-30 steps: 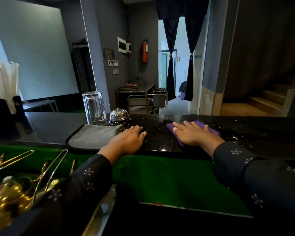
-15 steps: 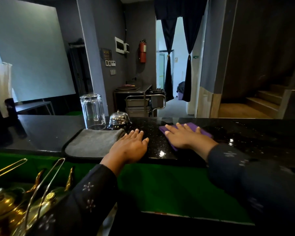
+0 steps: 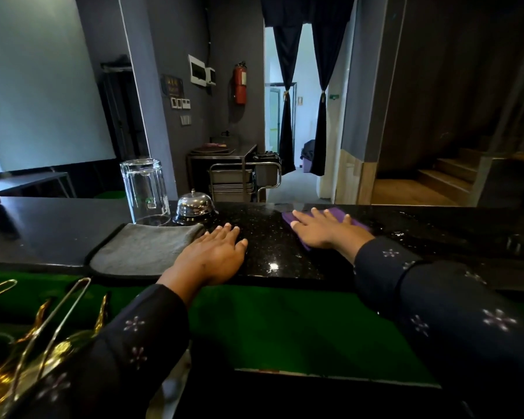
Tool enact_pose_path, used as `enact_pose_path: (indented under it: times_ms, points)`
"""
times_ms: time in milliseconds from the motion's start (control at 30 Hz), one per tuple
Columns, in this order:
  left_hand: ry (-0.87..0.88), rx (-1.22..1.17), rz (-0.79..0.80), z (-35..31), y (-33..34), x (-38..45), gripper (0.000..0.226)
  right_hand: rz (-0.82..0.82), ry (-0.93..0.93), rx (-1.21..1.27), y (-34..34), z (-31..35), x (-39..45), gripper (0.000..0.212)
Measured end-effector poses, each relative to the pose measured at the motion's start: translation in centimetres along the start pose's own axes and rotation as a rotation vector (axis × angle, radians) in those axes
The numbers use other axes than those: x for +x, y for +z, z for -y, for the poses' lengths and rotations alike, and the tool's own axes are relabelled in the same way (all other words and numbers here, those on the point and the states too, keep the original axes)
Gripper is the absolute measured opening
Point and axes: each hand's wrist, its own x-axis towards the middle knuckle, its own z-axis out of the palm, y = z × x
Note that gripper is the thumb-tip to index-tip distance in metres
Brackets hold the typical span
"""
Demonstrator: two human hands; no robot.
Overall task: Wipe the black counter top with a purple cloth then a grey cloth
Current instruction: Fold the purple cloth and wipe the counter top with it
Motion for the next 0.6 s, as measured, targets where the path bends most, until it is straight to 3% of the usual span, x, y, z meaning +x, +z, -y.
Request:
enact_pose_path:
  times_ms: [200,333,600]
  points:
    - [-0.053,-0.023,0.026,-0.7,-1.3,0.4,0.056,0.015,-0.229,-0.022,1.7,1.5,-5.9,0.052]
    - [-0.057,-0.034,-0.065,-1.0,-0.8,1.0,0.055,0.045,-0.192,0.000,1.4,1.5,-5.6,0.051]
    - [-0.071,0.011,0.005,0.0,0.3,2.9,0.061,0.022,-0.116,0.016,0.6,6.1,2.9,0.054]
